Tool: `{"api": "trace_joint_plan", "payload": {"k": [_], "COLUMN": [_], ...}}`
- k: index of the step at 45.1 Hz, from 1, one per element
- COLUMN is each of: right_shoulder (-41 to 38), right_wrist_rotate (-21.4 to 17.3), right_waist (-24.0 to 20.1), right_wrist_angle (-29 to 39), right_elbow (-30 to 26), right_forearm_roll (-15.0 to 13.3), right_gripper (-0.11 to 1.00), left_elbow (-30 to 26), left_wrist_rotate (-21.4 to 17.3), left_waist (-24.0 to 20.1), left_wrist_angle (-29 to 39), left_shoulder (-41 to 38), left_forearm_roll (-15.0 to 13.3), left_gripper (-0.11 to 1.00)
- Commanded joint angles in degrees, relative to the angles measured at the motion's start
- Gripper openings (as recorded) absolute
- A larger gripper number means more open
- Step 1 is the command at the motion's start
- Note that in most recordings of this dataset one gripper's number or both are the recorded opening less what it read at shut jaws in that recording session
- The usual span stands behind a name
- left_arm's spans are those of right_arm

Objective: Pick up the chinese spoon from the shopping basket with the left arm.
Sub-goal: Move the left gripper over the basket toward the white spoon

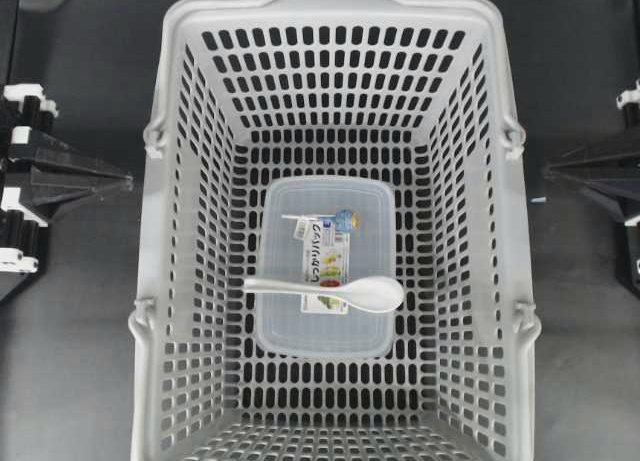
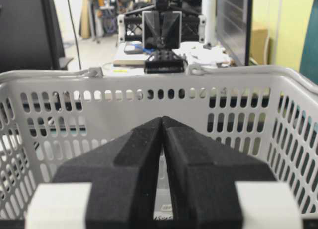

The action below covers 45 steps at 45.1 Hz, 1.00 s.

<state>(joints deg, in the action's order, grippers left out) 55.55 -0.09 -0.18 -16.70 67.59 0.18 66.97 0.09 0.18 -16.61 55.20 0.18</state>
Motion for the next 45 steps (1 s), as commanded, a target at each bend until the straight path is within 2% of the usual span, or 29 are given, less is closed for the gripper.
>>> {"api": "trace_joint_plan", "payload": {"k": [1,5,16,28,33,41,45], "right_shoulder": [-0.44,-0.09,-0.09,-0.09,0.0,-0.09,0.0], "right_wrist_rotate": [-0.53,-1.14,-3.43,-6.86,-6.86,-6.86,-6.77], "right_waist": [0.26,0.18,0.0,-0.79,-1.49,-2.29,-2.55], "right_wrist_angle": [-0.35,-0.09,0.53,5.98,6.77,6.68,6.86], "right_elbow": [-0.97,-1.05,-1.14,-1.85,-2.29,-2.64,-2.64], "right_forearm_roll": [0.26,0.26,0.35,0.35,0.26,0.26,0.26], "right_gripper": [0.0,0.0,-0.01,0.02,0.21,0.61,0.69], "left_elbow": [-5.01,-8.96,-18.37,-28.04,-32.61,-38.85,-42.45], "left_wrist_rotate": [1.23,1.76,1.76,1.58,1.67,1.93,1.93], "left_waist": [1.05,1.93,5.98,7.12,7.03,7.21,7.21], "left_wrist_angle": [3.52,9.4,23.29,32.08,36.65,44.82,48.87], "left_shoulder": [-0.44,-1.85,-8.0,-19.25,-24.43,-32.17,-36.04], "left_forearm_roll": [2.29,2.37,2.29,2.37,2.29,2.29,2.29], "left_gripper": [0.06,0.0,0.0,0.0,0.0,0.0,0.01]}}
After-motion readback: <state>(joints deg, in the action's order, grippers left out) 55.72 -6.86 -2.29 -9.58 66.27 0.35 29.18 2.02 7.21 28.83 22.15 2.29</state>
